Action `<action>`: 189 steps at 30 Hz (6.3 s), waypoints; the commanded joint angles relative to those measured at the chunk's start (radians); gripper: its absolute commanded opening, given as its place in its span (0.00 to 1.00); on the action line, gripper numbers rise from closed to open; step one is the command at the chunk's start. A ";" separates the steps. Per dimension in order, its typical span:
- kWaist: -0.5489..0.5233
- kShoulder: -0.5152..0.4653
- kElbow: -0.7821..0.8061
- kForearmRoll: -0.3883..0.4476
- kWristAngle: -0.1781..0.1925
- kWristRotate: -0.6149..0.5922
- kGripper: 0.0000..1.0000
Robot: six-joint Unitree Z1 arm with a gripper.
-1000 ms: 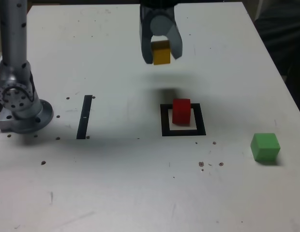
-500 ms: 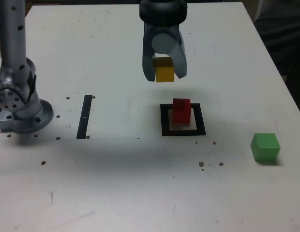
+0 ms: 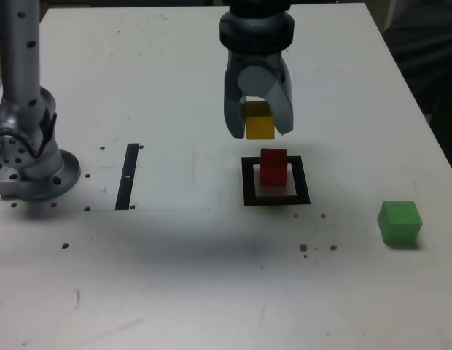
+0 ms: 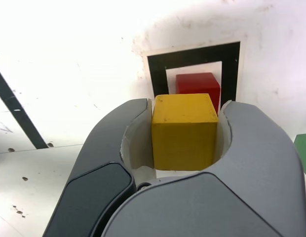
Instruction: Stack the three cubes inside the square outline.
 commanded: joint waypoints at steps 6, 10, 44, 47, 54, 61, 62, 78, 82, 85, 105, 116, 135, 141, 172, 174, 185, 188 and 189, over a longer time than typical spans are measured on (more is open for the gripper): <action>-0.024 0.025 -0.002 -0.018 -0.015 -0.005 0.29; -0.027 0.039 0.004 -0.031 -0.021 -0.005 0.29; -0.007 0.068 0.065 -0.129 -0.024 -0.001 0.99; -0.007 0.058 0.068 -0.131 -0.022 -0.001 0.99; -0.007 -0.007 0.094 -0.130 0.001 -0.001 0.99; -0.009 -0.067 0.089 -0.089 0.066 0.000 1.00; -0.011 -0.072 0.082 -0.080 0.077 0.002 1.00; -0.104 0.000 -0.138 -0.008 0.162 0.152 1.00; -0.121 0.032 -0.181 -0.002 0.163 0.175 1.00; -0.137 0.055 -0.217 0.005 0.163 0.179 1.00; -0.222 0.235 -0.411 -0.022 0.168 0.451 1.00; -0.234 0.271 -0.417 -0.054 0.188 0.719 1.00; -0.267 0.382 -0.489 -0.048 0.281 0.857 0.98; -0.289 0.409 -0.503 -0.049 0.286 0.864 0.97; -0.332 0.559 -0.666 0.059 0.297 0.875 0.75; -0.333 0.562 -0.673 0.063 0.296 0.875 0.67; -0.340 0.574 -0.688 0.065 0.285 0.902 0.41; -0.341 0.576 -0.690 0.068 0.285 0.903 0.40; -0.341 0.577 -0.691 0.068 0.285 0.903 0.39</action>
